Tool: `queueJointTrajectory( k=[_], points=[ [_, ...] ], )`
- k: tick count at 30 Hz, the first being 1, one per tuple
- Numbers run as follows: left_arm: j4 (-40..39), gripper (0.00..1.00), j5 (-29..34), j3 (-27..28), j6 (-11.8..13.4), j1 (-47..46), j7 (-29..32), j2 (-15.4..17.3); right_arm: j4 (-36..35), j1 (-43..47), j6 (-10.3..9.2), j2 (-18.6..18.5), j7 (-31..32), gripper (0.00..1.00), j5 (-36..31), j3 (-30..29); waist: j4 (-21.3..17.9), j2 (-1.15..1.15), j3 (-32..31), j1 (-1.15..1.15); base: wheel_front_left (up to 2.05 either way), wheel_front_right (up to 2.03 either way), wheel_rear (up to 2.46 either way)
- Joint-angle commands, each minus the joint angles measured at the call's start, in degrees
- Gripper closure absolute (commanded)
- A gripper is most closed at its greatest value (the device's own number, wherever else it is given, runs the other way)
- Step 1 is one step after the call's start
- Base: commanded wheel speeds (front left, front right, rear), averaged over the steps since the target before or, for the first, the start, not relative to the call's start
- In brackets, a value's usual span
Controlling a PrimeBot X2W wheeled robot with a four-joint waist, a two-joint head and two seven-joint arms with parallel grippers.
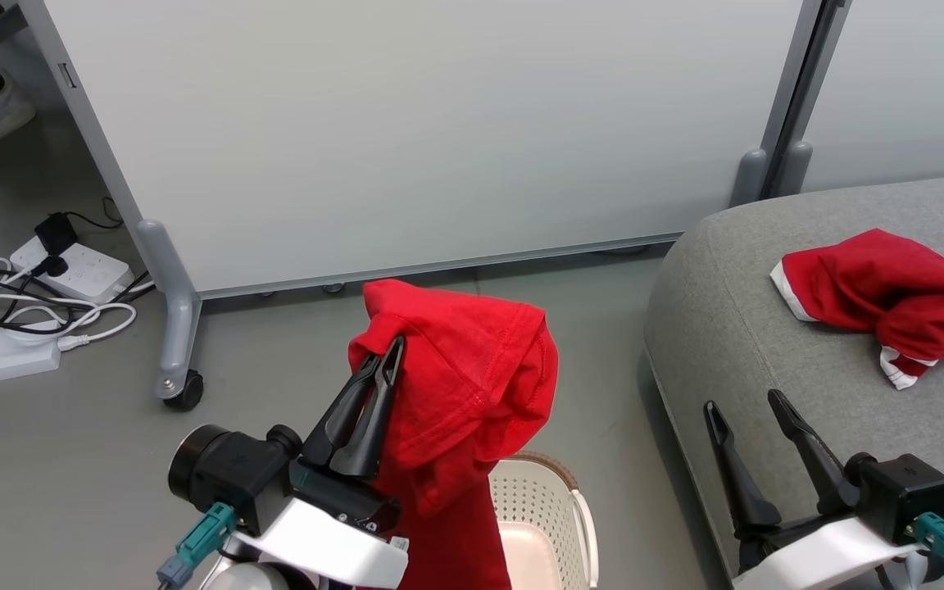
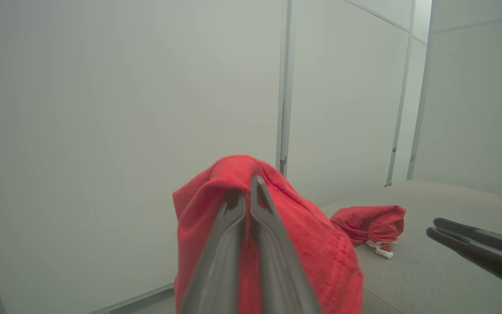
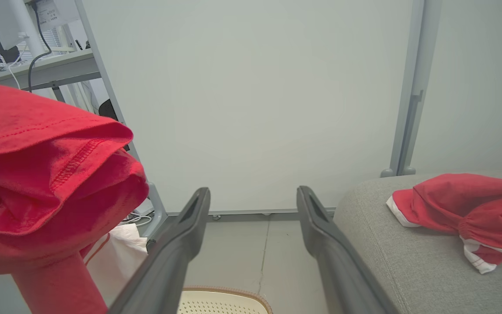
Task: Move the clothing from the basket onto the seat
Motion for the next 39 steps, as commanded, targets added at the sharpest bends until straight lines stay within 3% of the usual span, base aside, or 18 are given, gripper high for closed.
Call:
queueJointTrajectory(
  k=[1,9,16,26,33,34,35,36,39],
  points=[
    [-0.4,1.00,-0.3,0.0,0.3,-0.4,-0.2,0.0,-0.1,0.8,0.01,-0.3,0.1,0.00,0.4,-0.2,0.2,0.00,0.1,0.00,0.00,0.00,0.00],
    [-0.6,1.00,-0.4,-0.2,0.0,-1.7,-0.6,-0.1,0.2,-0.9,0.01,-0.3,0.6,0.00,0.9,3.1,1.2,0.00,0.3,0.00,0.00,0.00,0.00],
    [-0.3,1.00,-0.3,-1.3,-0.6,-3.8,-0.8,-0.8,1.8,-5.1,0.01,-0.3,1.4,0.00,3.3,12.8,3.4,0.00,0.9,0.00,0.00,0.00,0.00],
    [0.9,1.00,0.0,-3.7,-1.7,-6.2,-1.2,-2.2,11.3,-14.3,0.01,-0.5,1.2,0.00,9.8,26.8,6.8,0.00,1.6,0.00,0.00,0.00,0.00],
    [1.4,1.00,-0.1,-4.9,-2.1,-6.9,-1.5,-2.5,18.2,-21.0,0.01,-1.2,-0.4,0.00,13.7,33.2,8.1,0.00,1.6,0.00,0.00,0.00,0.00],
    [1.4,1.00,-0.1,-5.1,-2.2,-6.9,-1.5,-2.6,19.1,-21.8,0.01,-1.5,-0.5,0.58,14.1,33.9,8.2,0.00,1.6,0.00,0.00,0.00,0.00],
    [1.5,1.00,-0.2,-5.2,-2.2,-6.9,-1.5,-2.5,19.9,-22.6,0.01,-1.5,-0.9,0.95,14.9,34.5,8.3,0.00,1.7,0.00,0.00,0.00,0.00],
    [1.5,1.00,-0.2,-5.3,-2.3,-6.9,-1.6,-2.6,20.4,-23.1,0.01,-1.5,-1.1,1.00,15.6,35.0,8.4,0.00,1.7,0.00,0.00,0.00,0.00],
    [1.6,1.00,-0.4,-5.4,-2.3,-7.0,-1.6,-2.5,21.9,-24.7,0.01,-1.9,-2.0,1.00,17.2,36.4,8.7,0.00,1.7,0.00,0.00,0.00,0.00]
  ],
)
